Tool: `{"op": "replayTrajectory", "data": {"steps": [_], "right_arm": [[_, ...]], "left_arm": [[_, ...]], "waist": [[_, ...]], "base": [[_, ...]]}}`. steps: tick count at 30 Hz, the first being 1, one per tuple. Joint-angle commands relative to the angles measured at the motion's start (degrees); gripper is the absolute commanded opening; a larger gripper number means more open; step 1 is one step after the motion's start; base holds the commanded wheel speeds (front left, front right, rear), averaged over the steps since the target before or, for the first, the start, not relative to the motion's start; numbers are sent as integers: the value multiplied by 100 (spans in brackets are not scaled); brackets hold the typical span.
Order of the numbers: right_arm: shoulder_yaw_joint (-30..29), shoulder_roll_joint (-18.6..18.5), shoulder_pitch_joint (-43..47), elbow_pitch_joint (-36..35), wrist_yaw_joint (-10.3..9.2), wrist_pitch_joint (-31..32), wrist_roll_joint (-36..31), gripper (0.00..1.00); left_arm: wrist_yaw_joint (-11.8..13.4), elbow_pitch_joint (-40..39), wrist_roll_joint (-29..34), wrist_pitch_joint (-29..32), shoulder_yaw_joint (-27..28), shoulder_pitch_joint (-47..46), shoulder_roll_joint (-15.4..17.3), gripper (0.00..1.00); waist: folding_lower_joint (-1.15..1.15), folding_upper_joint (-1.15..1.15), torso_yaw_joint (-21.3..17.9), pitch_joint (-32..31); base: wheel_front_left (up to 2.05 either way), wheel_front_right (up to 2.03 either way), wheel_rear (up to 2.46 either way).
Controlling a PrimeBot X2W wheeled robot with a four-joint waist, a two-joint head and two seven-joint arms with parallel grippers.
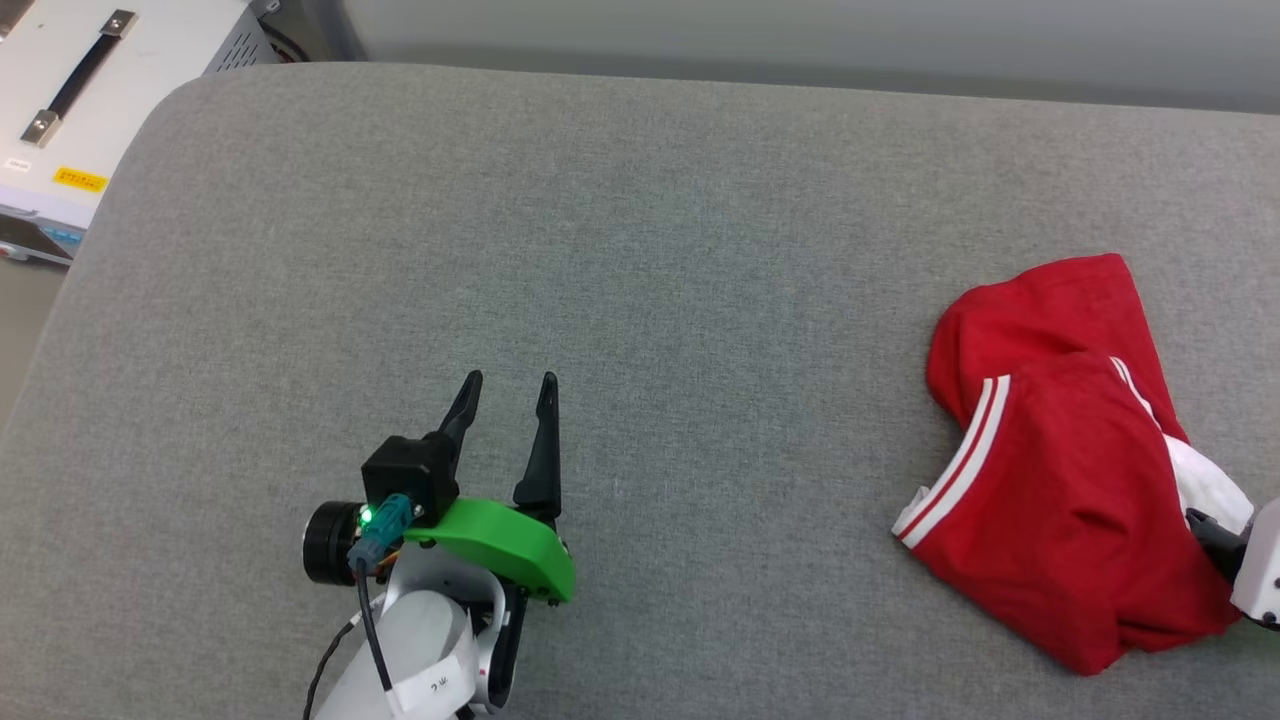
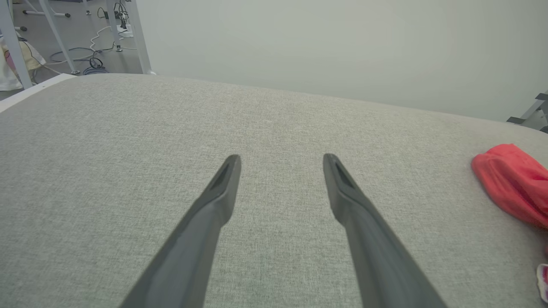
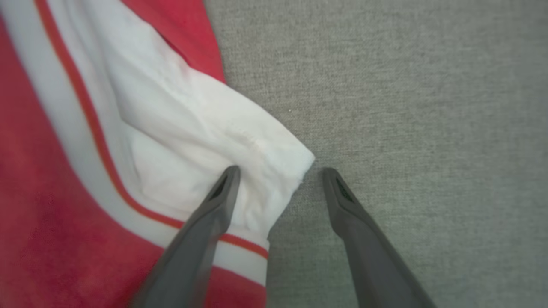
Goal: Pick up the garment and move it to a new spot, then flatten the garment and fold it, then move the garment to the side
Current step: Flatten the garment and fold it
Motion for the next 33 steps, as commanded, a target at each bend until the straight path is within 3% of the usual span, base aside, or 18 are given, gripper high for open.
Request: {"op": "replayTrajectory", "data": {"steps": [1,2,3,4,10,20,26,33], "right_arm": [[128,62,23,212,-1,212,105,100],[163,73,39,291,-1,317,163,79],[212,73,59,343,-1,404,204,25],[232,86,63,352,-1,431,270,0],[131,14,-62,-16,-1,7,316,0],[458,542,-195,-2241,-1,-133,268,0],[1486,1246,-455,-2903,-1,-209,438,0],[3122,1801,-837,-2387,-1,-577,872,0]], "left_arm": [[-19,20,62,-30,-5,-87,-17,100],[-18,34,62,-36,-2,-93,-24,100],[-16,51,60,-42,4,-94,-29,100],[-14,67,59,-47,12,-93,-31,100],[-25,170,53,-64,36,-44,1,100],[-37,233,7,-40,8,86,79,100],[-27,177,0,16,-37,101,113,100],[-55,157,1,62,-145,22,73,100]], "waist": [[0,0,90,115],[0,0,93,117],[0,0,92,115],[0,0,86,108],[0,0,-16,-115],[0,0,-138,-563],[0,0,-111,-599],[0,0,165,-460]], "base": [[0,0,0],[0,0,0],[0,0,0],[0,0,0],[0,0,0],[0,0,0],[0,0,0],[0,0,0]]}}
